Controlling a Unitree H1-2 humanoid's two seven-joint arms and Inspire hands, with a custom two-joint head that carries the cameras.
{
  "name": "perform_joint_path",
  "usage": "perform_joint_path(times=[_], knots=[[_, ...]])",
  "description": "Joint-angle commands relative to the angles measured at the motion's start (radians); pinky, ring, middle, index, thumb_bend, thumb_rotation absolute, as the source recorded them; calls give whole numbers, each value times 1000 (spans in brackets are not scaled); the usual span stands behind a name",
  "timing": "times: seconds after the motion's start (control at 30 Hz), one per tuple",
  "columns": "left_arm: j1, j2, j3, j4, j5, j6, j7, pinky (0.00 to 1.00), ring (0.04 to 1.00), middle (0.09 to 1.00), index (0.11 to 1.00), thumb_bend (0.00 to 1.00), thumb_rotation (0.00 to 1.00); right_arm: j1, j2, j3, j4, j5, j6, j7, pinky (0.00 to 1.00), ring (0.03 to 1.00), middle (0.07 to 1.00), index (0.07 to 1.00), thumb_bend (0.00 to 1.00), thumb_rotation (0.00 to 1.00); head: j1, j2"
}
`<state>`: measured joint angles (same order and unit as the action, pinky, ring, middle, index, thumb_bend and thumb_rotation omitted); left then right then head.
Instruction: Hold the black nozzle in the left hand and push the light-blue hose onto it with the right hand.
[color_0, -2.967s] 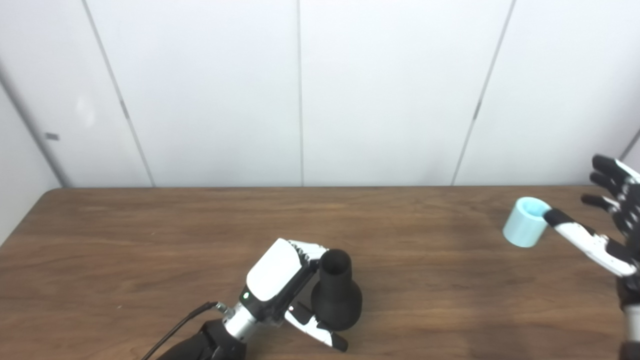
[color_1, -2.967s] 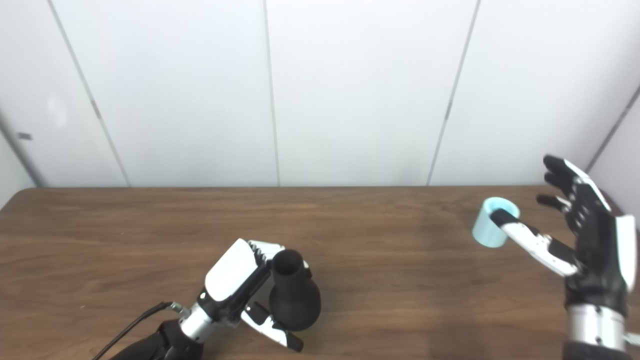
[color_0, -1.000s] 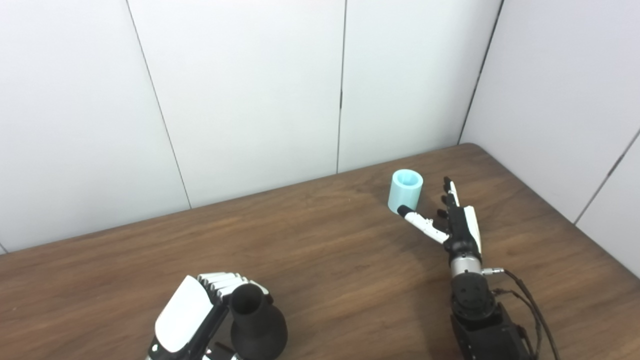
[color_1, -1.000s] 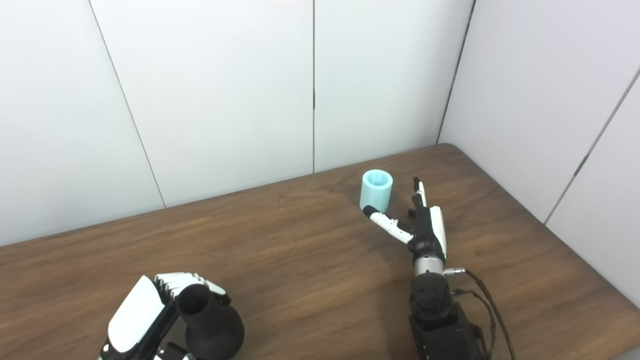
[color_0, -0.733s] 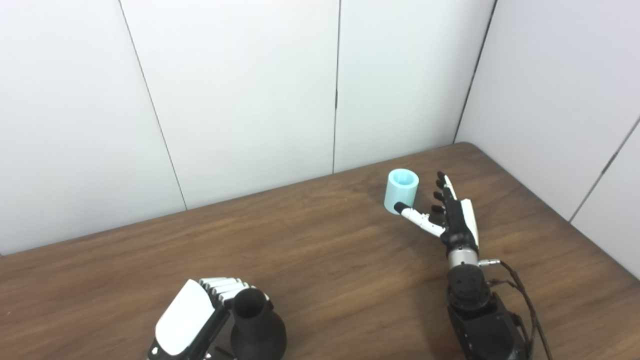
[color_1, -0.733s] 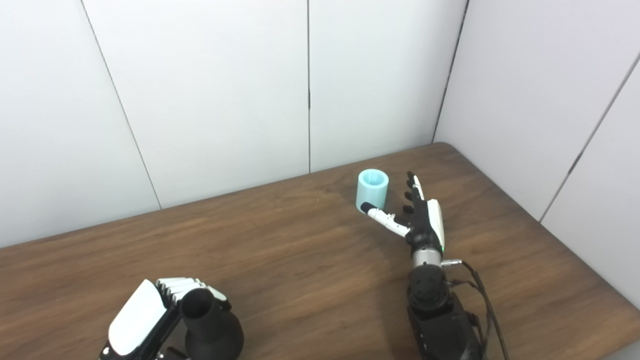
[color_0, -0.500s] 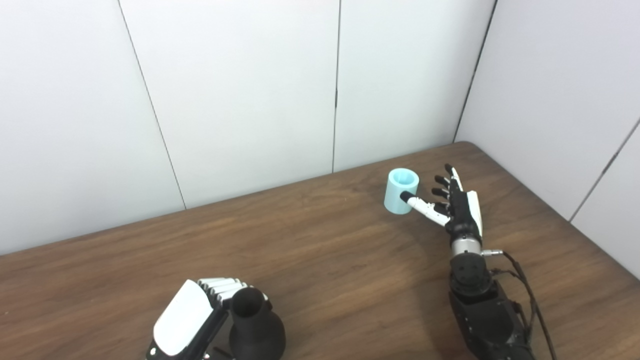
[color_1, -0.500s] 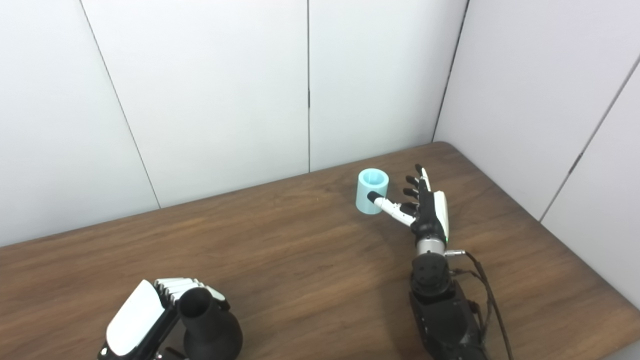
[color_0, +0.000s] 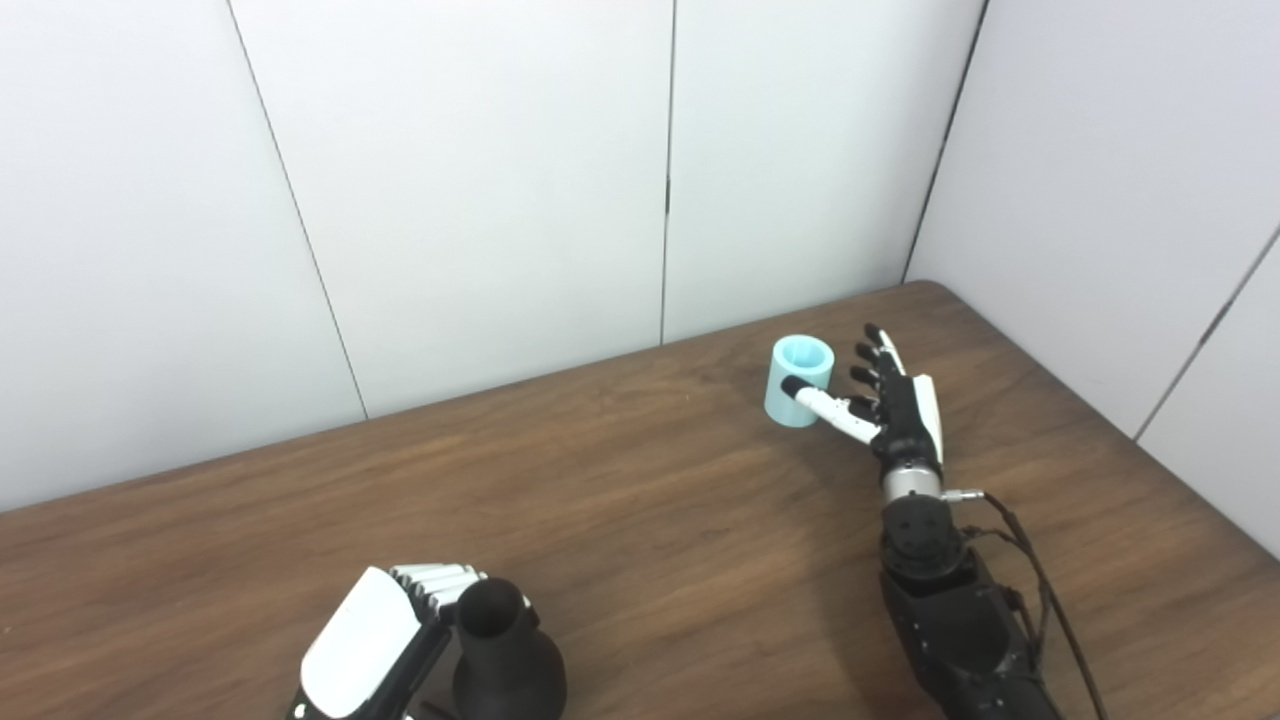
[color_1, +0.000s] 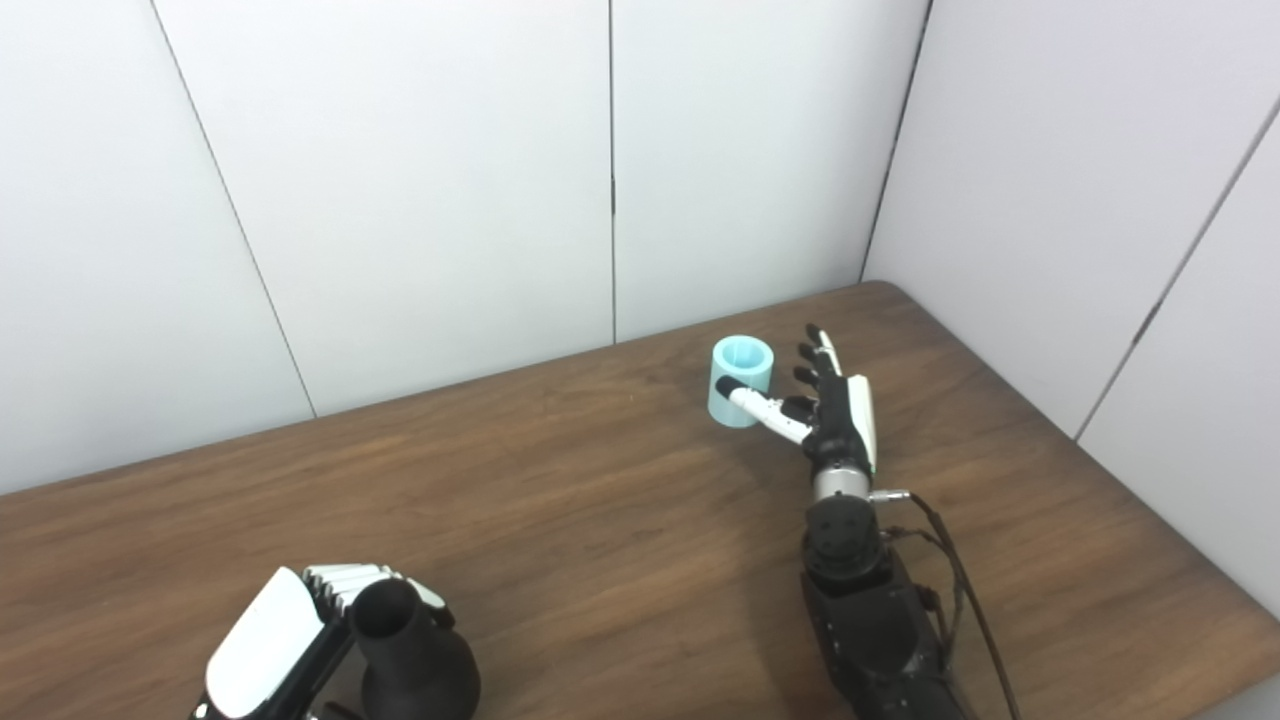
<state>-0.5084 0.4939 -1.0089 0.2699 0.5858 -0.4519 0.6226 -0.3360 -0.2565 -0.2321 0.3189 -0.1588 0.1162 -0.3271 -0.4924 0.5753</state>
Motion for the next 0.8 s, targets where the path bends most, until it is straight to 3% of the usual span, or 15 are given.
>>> perform_joint_path(times=[0.0, 0.17, 0.2, 0.3, 0.4, 0.5, 0.6, 0.63, 0.7, 0.77], knots=[[171, 1, -61, 58, -35, -18, 25, 359, 487, 477, 503, 520, 0, -46, -15, 39, -21, -18, 2, 37, 736, 855, 908, 928, 1000, 469, -1, 1], [176, -2, -51, 56, -32, -18, 18, 357, 487, 475, 505, 520, 0, -37, -37, 87, -38, -35, -7, 75, 820, 903, 943, 941, 1000, 519, 3, 0], [176, -2, -51, 54, -34, -18, 15, 358, 487, 476, 505, 520, 0, -35, -41, 97, -45, -40, -5, 84, 807, 896, 937, 941, 1000, 520, 4, 0], [176, -2, -50, 53, -35, -18, 11, 359, 486, 475, 505, 520, 0, -32, -54, 134, -62, -81, 26, 98, 600, 728, 780, 926, 1000, 570, 6, 0], [177, -3, -51, 57, -37, -18, 9, 358, 486, 475, 506, 520, 0, -35, -56, 149, -68, -85, 46, 110, 625, 758, 809, 911, 1000, 562, 7, -1], [177, -3, -52, 56, -39, -18, 9, 358, 485, 475, 506, 520, 0, -41, -58, 155, -65, -89, 57, 117, 548, 679, 732, 910, 1000, 565, 8, -1], [179, -1, -51, 54, -37, -18, 7, 360, 486, 475, 507, 520, 0, -46, -61, 160, -56, -101, 56, 115, 546, 675, 735, 903, 1000, 572, 9, -1], [181, -1, -49, 54, -37, -18, 5, 359, 486, 475, 506, 520, 0, -48, -61, 159, -52, -101, 54, 114, 485, 613, 681, 901, 1000, 575, 9, -1], [183, 0, -49, 54, -36, -18, 8, 357, 486, 475, 506, 520, 0, -52, -58, 151, -46, -92, 52, 113, 508, 647, 717, 895, 1000, 564, 9, 0], [185, 1, -47, 53, -34, -18, 9, 357, 487, 476, 504, 520, 0, -54, -50, 137, -42, -72, 48, 111, 651, 777, 827, 892, 1000, 544, 9, 2]])
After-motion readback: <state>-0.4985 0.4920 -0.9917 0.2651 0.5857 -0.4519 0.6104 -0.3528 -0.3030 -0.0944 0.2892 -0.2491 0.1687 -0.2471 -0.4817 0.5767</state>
